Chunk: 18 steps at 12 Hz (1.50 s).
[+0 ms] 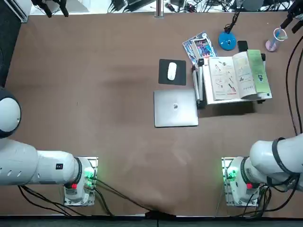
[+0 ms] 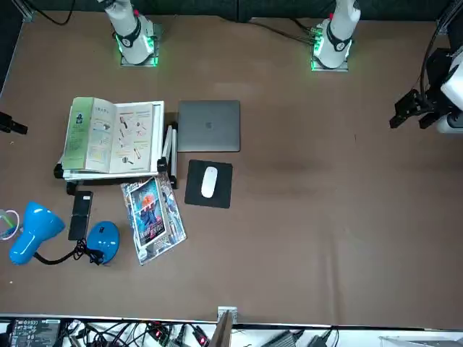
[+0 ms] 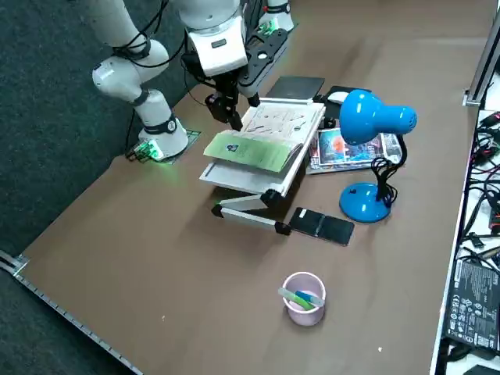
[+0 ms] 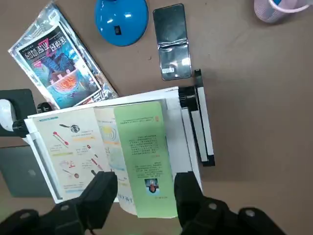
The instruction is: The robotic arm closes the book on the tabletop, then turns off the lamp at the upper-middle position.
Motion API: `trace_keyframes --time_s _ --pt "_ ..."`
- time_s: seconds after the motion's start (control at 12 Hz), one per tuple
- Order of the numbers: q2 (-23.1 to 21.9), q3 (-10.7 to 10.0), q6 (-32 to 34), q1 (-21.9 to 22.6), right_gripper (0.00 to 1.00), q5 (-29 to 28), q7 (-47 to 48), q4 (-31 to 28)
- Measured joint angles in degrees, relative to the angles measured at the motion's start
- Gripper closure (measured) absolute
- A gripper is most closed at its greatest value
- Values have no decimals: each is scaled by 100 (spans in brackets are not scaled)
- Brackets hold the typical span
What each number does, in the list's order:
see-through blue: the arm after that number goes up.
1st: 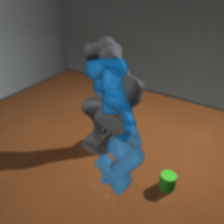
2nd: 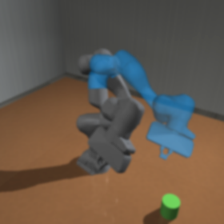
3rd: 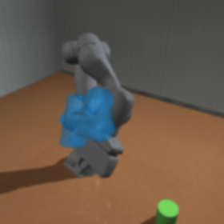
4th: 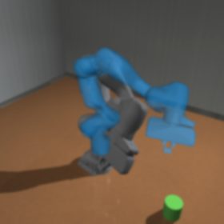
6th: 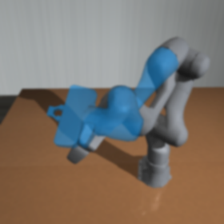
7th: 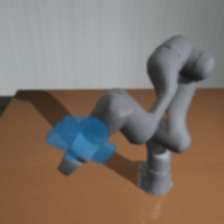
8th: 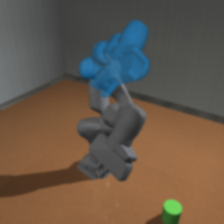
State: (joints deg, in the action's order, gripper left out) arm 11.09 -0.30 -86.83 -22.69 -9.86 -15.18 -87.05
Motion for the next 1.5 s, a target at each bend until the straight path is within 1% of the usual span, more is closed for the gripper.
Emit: trace_keyframes --time_s 0.58,0.92,1.17,1.5 --pt "144 0 1 -288 26 -216 -314 -42" --pt "282 -3 -5 -652 26 -550 -657 -293" --pt "511 -3 -9 -952 26 -874 -1035 -418" --pt "770 -3 -9 -1171 26 -1189 -1416 -487"
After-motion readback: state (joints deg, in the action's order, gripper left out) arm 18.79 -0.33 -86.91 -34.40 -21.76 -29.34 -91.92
